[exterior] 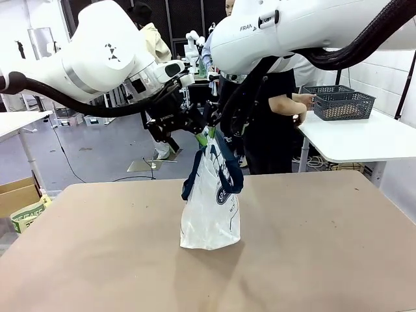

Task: Transfer purchased items from the store into the shopping bag.
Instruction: Open the Reusable shopping bag in the center of the table.

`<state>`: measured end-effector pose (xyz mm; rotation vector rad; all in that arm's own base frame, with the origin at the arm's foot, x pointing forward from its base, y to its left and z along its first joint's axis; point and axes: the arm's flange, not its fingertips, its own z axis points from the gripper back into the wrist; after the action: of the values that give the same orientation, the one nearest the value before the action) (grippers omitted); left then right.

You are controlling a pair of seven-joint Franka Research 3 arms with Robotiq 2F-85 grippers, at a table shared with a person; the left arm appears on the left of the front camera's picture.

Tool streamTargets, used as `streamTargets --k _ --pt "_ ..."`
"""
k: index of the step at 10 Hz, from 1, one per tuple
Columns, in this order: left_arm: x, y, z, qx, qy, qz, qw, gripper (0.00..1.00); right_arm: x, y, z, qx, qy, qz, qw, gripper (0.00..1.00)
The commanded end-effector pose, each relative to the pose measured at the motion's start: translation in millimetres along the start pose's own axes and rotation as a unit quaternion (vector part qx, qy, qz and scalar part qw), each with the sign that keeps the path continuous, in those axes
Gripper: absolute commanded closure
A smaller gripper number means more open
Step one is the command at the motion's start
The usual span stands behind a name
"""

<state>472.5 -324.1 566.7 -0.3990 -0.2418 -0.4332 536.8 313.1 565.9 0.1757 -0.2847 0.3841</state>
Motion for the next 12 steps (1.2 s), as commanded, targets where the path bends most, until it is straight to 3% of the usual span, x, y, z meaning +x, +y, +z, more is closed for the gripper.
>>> streamTargets --k 1,12 --pt "6.5 -8.1 3.0 0.005 -0.017 0.011 1.000 0.00 -4.2 -6.9 3.2 0.017 -0.018 -0.006 1.000 0.00" --pt "9.9 13.5 -35.5 0.041 0.009 0.058 0.997 0.00 -1.8 -9.7 -16.7 0.034 0.010 -0.025 0.999 0.00"
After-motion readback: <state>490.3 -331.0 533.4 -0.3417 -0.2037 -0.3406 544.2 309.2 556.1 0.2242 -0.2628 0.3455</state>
